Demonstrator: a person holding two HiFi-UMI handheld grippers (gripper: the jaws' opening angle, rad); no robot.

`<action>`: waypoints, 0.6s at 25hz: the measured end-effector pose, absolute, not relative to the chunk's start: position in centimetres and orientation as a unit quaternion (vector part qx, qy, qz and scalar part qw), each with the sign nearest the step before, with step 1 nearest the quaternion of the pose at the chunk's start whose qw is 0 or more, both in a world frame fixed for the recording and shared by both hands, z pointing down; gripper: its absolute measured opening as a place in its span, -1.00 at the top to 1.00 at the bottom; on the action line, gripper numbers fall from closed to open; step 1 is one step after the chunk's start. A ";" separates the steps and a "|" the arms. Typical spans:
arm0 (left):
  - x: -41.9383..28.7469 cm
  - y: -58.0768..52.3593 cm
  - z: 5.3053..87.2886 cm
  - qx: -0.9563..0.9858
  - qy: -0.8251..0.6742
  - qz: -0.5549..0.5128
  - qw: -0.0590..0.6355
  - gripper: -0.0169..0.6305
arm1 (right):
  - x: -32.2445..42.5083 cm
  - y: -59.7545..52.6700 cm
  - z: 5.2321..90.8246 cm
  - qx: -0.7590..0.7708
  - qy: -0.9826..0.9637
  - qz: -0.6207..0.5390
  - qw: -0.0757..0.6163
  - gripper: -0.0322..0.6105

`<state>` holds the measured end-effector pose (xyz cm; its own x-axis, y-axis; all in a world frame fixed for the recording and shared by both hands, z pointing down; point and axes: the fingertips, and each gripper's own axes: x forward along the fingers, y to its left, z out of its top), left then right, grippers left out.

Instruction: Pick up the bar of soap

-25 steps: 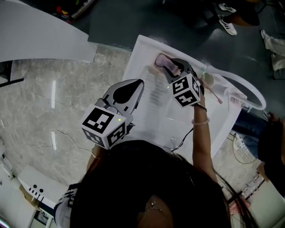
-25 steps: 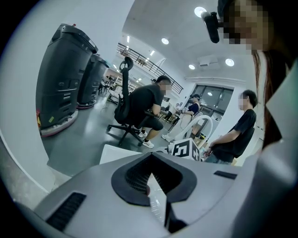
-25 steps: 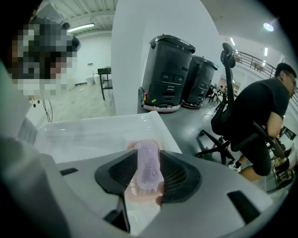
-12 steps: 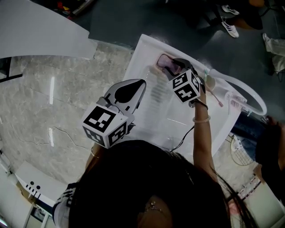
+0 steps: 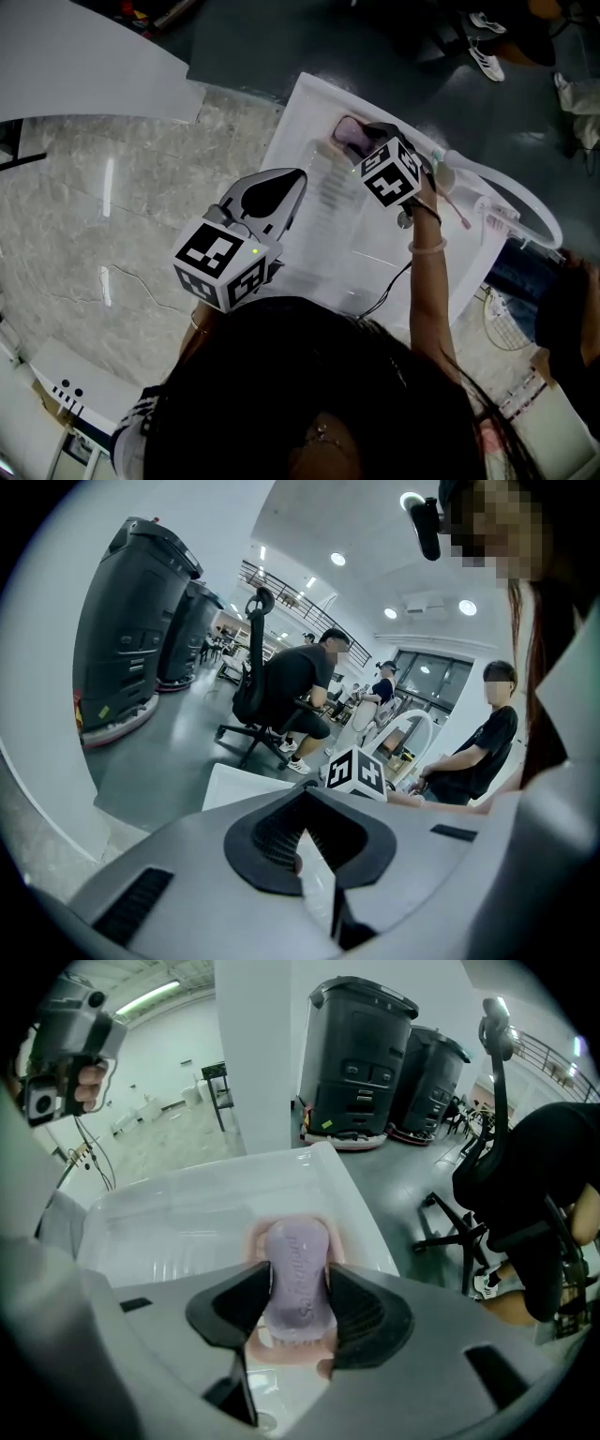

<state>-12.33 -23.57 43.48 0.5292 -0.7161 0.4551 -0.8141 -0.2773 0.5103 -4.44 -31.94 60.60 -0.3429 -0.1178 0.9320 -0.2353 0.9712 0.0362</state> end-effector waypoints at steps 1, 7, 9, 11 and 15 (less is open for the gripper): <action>-12.4 -23.6 43.4 0.796 -0.481 0.066 0.362 0.93 | -4.5 -31.9 60.7 0.105 -0.816 0.051 0.567 0.34; -12.9 -23.8 43.5 0.794 -0.484 0.064 0.363 0.93 | -4.8 -31.9 61.2 0.093 -0.808 0.056 0.579 0.32; -12.9 -23.8 43.7 0.794 -0.483 0.065 0.364 0.93 | -4.9 -31.8 61.3 0.094 -0.805 0.067 0.582 0.32; -12.7 -23.6 43.8 0.795 -0.479 0.067 0.366 0.93 | -4.9 -31.7 61.4 0.092 -0.802 0.087 0.584 0.32; -12.6 -23.4 43.9 0.796 -0.475 0.069 0.369 0.93 | -4.9 -31.8 61.5 0.098 -0.799 0.127 0.580 0.29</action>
<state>-12.58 -23.43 43.87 0.5391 -0.7058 0.4596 -0.8070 -0.2768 0.5216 -4.93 -31.76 61.47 -0.3087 -0.0098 0.9511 -0.3037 0.9486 -0.0888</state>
